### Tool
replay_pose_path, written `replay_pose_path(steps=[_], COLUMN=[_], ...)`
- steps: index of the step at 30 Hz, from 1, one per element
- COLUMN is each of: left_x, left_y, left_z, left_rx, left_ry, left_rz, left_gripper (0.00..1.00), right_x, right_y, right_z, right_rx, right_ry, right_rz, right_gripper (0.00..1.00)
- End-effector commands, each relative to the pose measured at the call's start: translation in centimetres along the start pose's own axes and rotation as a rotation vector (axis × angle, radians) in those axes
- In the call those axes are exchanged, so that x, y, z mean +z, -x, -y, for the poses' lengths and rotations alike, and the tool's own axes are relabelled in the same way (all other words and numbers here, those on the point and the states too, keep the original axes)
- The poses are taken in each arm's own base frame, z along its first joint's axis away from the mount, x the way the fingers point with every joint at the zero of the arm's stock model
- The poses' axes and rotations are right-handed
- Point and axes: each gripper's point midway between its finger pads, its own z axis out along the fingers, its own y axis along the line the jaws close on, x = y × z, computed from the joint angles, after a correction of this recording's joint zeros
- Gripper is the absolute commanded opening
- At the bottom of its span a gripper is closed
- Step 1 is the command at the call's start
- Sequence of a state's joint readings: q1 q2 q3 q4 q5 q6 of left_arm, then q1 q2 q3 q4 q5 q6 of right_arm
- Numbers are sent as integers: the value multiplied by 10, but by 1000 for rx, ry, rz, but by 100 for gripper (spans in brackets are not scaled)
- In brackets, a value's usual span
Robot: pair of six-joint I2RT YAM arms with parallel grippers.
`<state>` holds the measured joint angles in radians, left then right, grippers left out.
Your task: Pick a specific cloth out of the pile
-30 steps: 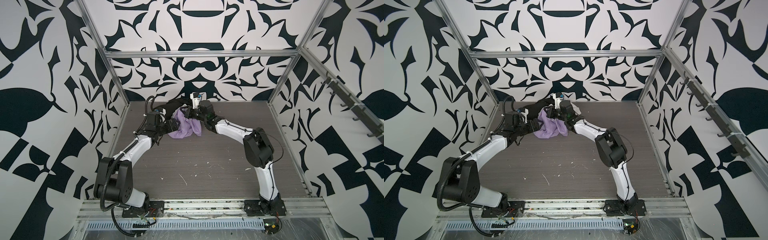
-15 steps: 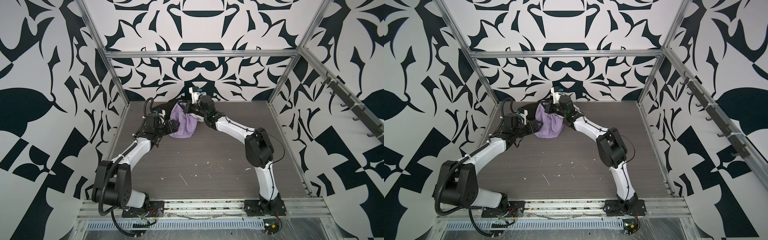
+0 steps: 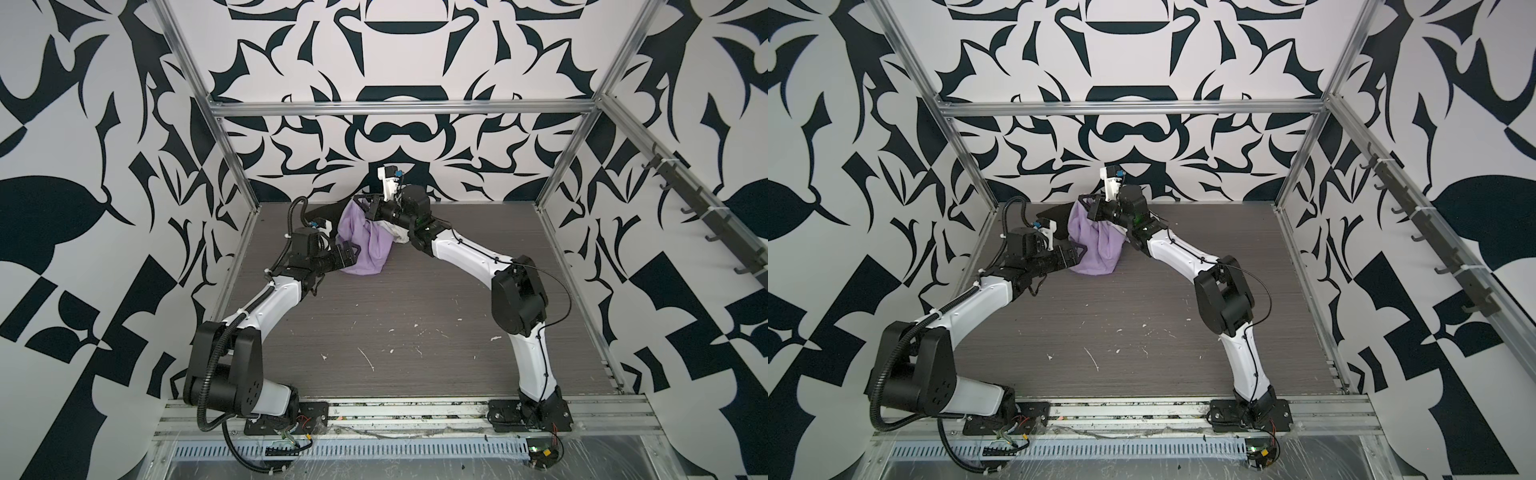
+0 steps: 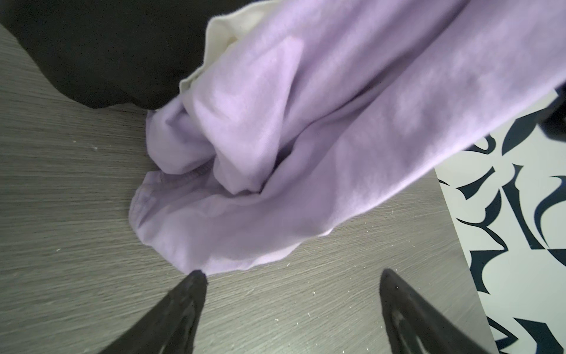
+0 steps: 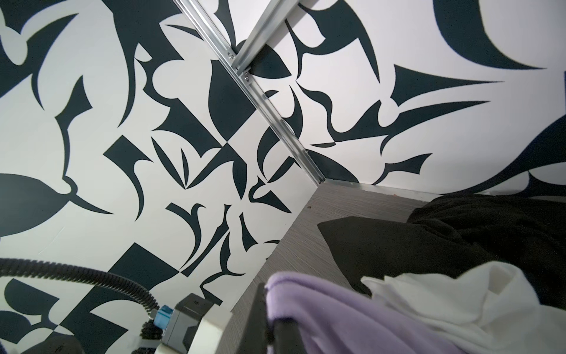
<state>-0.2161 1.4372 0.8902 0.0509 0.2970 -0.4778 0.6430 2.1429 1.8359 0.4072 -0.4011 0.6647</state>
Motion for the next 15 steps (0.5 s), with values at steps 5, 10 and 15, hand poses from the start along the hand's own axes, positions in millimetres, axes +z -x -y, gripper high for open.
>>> replay_pose_path(steps=[5, 10, 15], left_x=[5, 6, 6], left_y=[1, 5, 7], left_z=[1, 2, 2], left_rx=[9, 14, 20], left_ry=[-23, -23, -21], left_rz=[-3, 7, 11], left_gripper=[90, 90, 90], right_x=[-35, -40, -45], right_y=[93, 101, 107], right_z=[-97, -107, -116], right_rx=[-153, -169, -182], right_ry=[186, 203, 216], right_rz=[196, 210, 220], right_gripper=[0, 0, 0])
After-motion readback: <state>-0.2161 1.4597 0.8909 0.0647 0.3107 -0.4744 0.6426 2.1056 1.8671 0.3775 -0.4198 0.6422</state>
